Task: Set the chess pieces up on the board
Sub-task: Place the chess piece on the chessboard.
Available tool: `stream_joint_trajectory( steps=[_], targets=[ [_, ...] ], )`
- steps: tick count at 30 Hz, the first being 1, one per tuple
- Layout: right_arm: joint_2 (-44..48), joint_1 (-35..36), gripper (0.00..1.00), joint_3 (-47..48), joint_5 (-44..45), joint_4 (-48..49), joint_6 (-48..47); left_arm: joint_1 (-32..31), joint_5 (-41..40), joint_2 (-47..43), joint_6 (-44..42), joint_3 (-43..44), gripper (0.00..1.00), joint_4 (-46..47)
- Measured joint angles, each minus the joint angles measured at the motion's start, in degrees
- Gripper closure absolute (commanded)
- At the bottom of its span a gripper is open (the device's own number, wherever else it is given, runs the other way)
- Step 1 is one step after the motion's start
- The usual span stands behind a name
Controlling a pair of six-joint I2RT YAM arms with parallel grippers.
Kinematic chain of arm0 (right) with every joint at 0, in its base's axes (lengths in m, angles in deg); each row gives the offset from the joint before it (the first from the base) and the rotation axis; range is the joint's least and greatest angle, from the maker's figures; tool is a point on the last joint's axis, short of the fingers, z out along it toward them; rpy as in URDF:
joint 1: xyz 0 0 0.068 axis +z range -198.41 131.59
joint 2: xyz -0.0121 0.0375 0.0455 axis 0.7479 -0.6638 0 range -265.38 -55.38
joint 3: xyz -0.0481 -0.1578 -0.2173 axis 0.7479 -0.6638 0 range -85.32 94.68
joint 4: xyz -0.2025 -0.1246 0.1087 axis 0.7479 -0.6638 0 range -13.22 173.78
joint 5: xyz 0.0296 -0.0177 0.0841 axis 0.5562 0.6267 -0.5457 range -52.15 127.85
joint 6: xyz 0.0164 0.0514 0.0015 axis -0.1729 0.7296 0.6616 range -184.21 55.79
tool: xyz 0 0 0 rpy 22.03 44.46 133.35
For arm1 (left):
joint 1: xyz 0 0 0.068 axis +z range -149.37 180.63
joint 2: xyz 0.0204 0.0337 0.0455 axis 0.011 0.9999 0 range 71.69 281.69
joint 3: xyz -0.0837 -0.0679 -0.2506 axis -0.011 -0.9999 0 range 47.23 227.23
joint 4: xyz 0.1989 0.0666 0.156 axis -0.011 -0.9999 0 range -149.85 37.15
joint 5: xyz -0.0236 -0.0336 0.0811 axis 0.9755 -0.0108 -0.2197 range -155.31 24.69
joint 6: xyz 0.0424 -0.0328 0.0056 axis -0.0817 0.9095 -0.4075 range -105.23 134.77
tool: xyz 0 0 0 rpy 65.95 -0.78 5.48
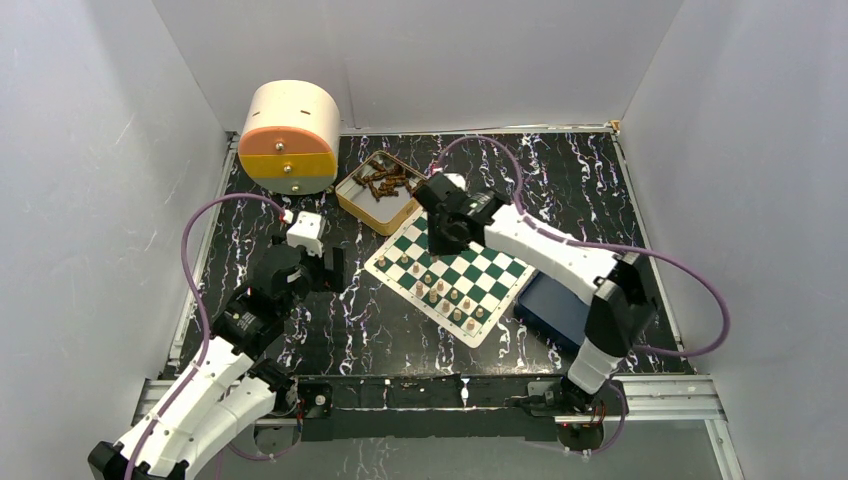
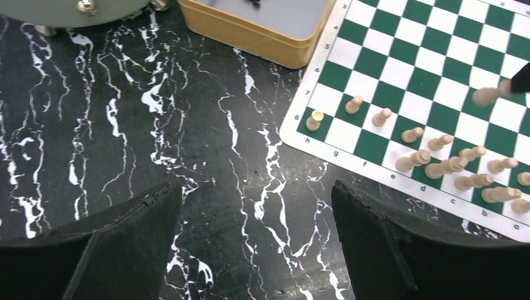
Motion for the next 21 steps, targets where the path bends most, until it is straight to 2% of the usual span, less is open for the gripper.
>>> stream_joint_trajectory(
  steps=[8, 21],
  targets=[
    [-11.0, 3.5, 0.86, 6.1, -1.6, -0.1, -0.5, 0.0, -4.2, -0.3, -0.5, 0.0, 0.11, -0.7],
    [-21.8, 5.7, 0.84, 12.5, -4.8, -1.3, -1.0, 0.0, -6.3, -0.7, -0.6, 0.1, 0.11, -1.4]
  ],
)
